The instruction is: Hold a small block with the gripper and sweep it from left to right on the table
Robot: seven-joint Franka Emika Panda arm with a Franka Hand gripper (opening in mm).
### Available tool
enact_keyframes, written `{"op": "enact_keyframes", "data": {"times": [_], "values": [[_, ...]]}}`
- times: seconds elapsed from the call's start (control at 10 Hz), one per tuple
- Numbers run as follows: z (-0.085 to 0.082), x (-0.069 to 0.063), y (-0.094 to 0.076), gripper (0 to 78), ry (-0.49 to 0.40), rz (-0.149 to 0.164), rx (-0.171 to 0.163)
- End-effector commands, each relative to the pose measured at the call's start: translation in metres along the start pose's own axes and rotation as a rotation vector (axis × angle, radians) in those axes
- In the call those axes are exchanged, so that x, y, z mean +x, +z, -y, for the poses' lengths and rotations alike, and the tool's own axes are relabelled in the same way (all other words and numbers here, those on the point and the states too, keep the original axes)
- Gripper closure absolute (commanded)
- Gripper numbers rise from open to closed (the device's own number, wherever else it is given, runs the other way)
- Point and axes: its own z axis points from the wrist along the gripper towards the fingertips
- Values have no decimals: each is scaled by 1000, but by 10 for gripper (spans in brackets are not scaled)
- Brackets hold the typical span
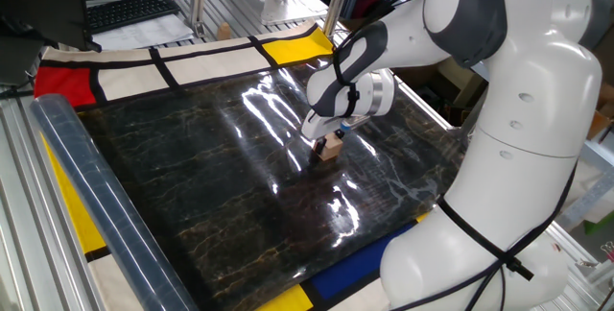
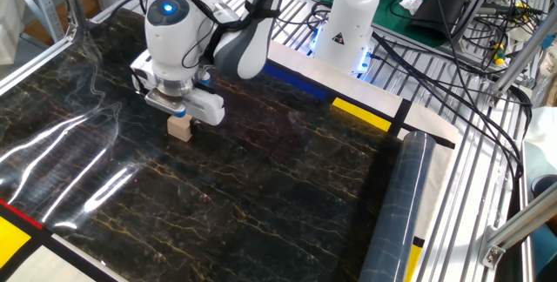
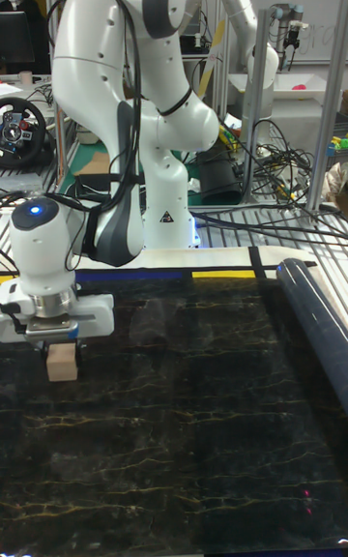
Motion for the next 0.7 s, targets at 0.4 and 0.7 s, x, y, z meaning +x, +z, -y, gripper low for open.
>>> {"op": "enact_keyframes", "data": {"times": [0.4,0.7], "values": [[-63,26,13,764,71,-19,-48],[-75,34,8,764,88,-26,-55]]}}
